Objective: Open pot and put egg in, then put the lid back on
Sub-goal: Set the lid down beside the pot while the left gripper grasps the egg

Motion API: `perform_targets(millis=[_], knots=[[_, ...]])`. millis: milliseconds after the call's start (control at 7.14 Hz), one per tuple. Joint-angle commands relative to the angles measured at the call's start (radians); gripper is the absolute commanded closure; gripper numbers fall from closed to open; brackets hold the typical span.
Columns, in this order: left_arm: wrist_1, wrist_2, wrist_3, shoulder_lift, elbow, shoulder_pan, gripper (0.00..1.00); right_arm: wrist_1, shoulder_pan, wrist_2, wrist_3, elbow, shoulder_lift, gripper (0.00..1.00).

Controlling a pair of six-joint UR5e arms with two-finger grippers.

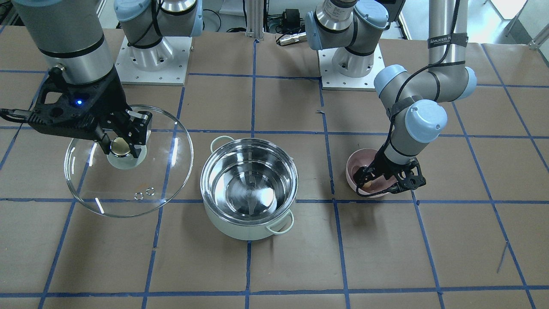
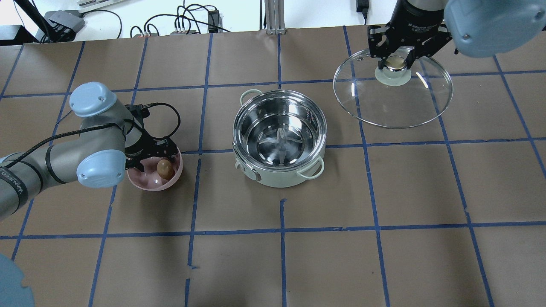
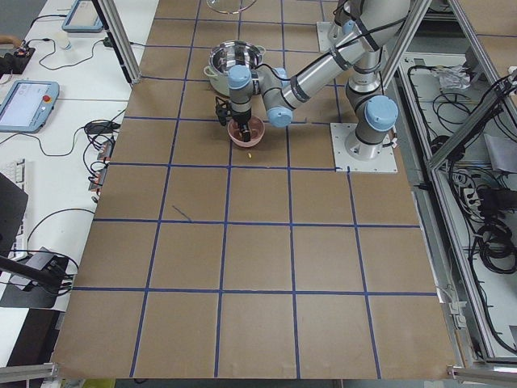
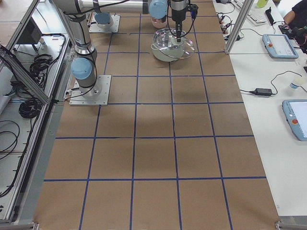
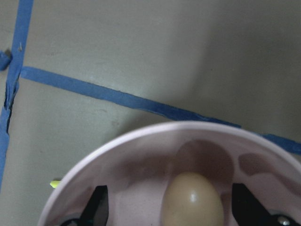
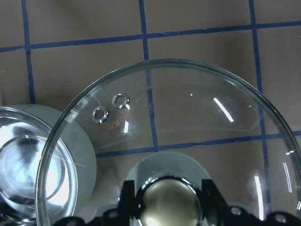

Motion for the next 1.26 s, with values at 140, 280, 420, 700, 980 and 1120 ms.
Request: perform_targets(millis=[140, 280, 420, 700, 980, 1120], knots=[[-0.005, -0.005, 0.006, -0.003, -0.006, -0.006, 0.07, -0.008, -0.005, 0.007, -0.007, 0.015, 0.000, 0.64], [-0.006, -0.002, 0.009, -0.002, -0.009, -0.004, 0.10, -0.008, -0.005, 0.007, -0.007, 0.017, 0.000, 0.64], [-0.006, 0.000, 0.010, -0.003, -0.006, -0.004, 0.16, -0.005, -0.007, 0.001, -0.008, 0.019, 0.000, 0.64], [-0.006, -0.003, 0.010, -0.003, 0.000, -0.004, 0.25, -0.005, -0.008, -0.002, -0.024, 0.019, 0.002, 0.64], [-0.008, -0.003, 0.010, -0.002, -0.002, -0.004, 0.25, -0.002, -0.057, 0.004, -0.089, 0.028, 0.000, 0.64], [-0.008, -0.003, 0.010, -0.002, -0.002, -0.004, 0.36, 0.004, -0.075, 0.009, -0.091, 0.032, -0.001, 0.65]])
